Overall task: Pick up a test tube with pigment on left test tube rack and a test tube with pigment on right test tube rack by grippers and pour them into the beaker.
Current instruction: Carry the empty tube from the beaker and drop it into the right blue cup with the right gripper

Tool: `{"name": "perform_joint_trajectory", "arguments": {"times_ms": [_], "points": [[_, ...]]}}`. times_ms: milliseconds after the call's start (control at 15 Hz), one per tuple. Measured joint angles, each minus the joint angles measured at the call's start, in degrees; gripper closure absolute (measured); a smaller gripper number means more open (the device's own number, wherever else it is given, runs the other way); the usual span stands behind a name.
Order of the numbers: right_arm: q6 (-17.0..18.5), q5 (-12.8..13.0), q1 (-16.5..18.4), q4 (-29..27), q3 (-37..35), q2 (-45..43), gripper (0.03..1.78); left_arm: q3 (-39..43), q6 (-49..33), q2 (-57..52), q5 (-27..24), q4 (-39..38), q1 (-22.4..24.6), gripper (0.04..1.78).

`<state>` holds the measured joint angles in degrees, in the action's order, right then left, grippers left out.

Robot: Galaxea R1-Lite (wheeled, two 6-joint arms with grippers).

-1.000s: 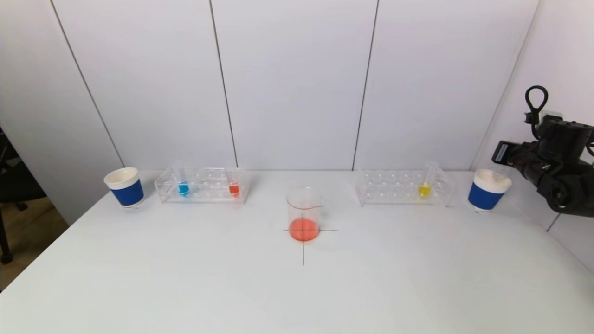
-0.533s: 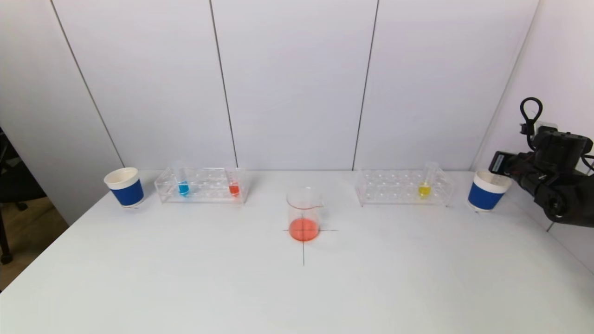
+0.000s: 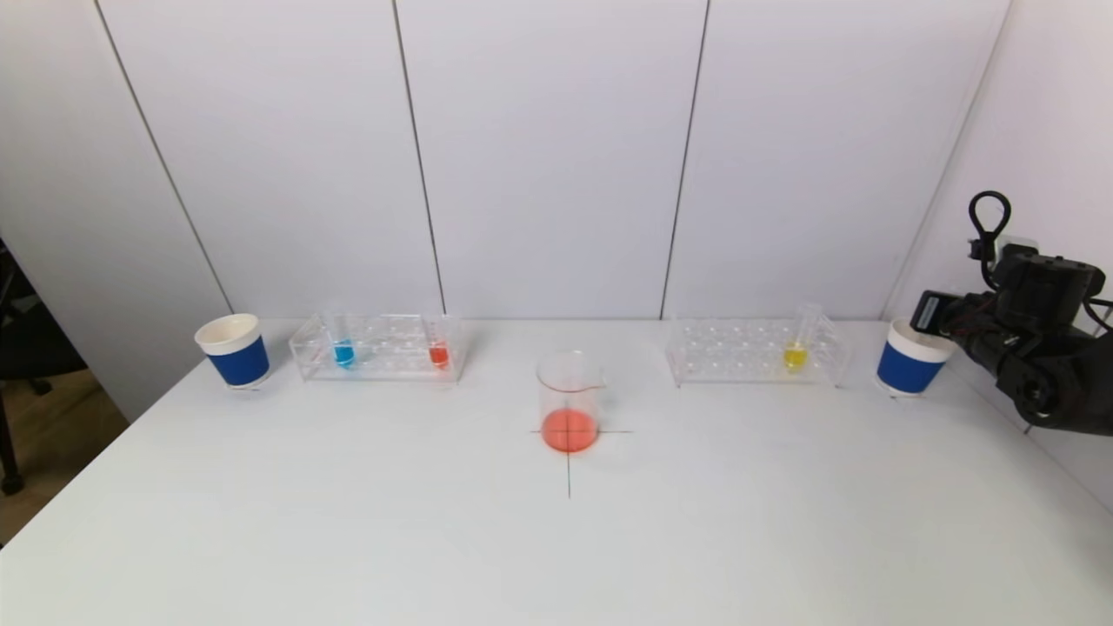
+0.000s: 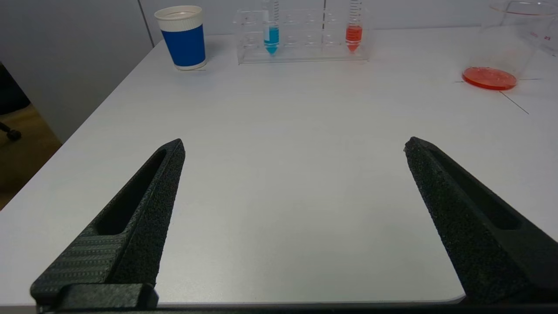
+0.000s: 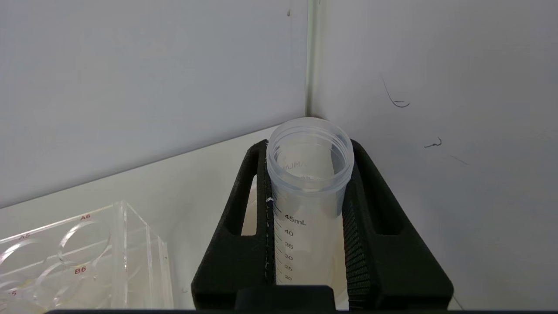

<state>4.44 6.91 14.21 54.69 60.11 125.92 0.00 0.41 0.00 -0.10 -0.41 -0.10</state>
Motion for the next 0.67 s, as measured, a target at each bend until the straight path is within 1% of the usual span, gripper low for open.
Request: {"name": "perform_joint_trajectory", "arguments": {"times_ms": [667], "points": [[0.0,0.0,-0.1,0.0,-0.5,-0.3,1.32,0.0,0.0,0.0,0.0,0.0,0.0,0.06]]}}
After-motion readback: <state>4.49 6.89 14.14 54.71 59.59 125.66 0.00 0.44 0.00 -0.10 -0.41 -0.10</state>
